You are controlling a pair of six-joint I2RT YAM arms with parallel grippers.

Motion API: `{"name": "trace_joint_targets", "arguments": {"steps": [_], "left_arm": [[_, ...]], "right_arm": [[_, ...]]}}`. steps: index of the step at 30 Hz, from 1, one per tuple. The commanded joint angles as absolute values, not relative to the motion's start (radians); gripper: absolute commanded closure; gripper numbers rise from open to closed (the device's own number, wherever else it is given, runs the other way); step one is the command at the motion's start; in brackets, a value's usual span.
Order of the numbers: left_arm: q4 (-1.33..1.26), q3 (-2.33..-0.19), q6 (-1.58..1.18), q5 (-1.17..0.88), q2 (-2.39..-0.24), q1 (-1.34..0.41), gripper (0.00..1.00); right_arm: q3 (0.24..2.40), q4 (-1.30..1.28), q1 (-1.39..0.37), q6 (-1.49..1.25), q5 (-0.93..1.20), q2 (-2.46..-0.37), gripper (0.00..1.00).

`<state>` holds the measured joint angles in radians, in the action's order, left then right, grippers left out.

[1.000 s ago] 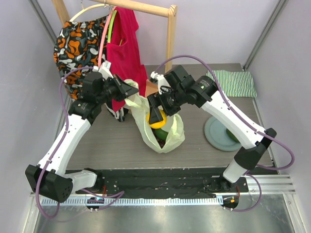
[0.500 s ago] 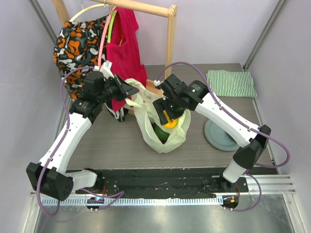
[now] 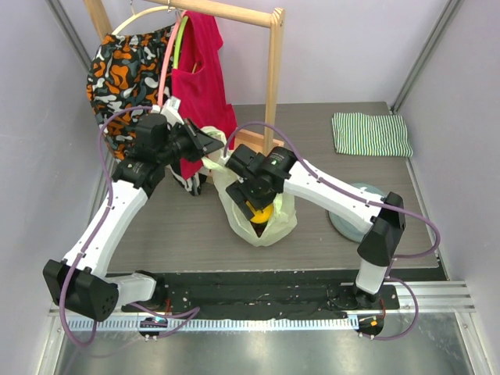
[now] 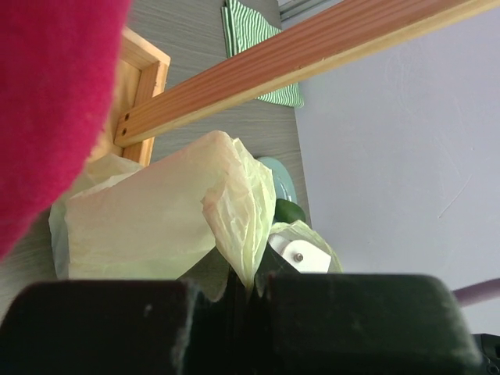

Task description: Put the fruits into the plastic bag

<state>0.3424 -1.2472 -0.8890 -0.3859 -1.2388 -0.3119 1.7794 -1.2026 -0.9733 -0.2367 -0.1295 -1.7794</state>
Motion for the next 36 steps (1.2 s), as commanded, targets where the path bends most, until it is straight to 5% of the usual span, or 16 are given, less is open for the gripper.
{"name": "trace_joint_targets", "arguments": {"steps": [1, 4, 20, 21, 36], "left_arm": [[0.321, -1.287, -0.881, -0.41, -1.241, -0.308, 1.0], [0.322, -1.287, -0.879, -0.407, -1.238, -0.308, 1.0], [0.324, -1.267, -0.876, -0.402, -1.22, -0.308, 1.0], [0.324, -1.266, -0.877, -0.402, -1.216, -0.308, 1.0], [0.322, -1.262, -0.876, -0.4, -1.215, -0.308, 1.0]], "right_arm": [[1.781, -1.173, -0.966, -0.256, -0.181, -1.773, 0.62], [1.784, -1.169, -0.966, -0.264, -0.18, -1.778, 0.39], [1.776, -1.146, -0.968, -0.253, -0.141, -1.764, 0.15], [1.778, -1.143, -0.968, -0.253, -0.141, -1.76, 0.01], [1.787, -1.086, -0.966, -0.229, -0.089, -1.724, 0.02]]}}
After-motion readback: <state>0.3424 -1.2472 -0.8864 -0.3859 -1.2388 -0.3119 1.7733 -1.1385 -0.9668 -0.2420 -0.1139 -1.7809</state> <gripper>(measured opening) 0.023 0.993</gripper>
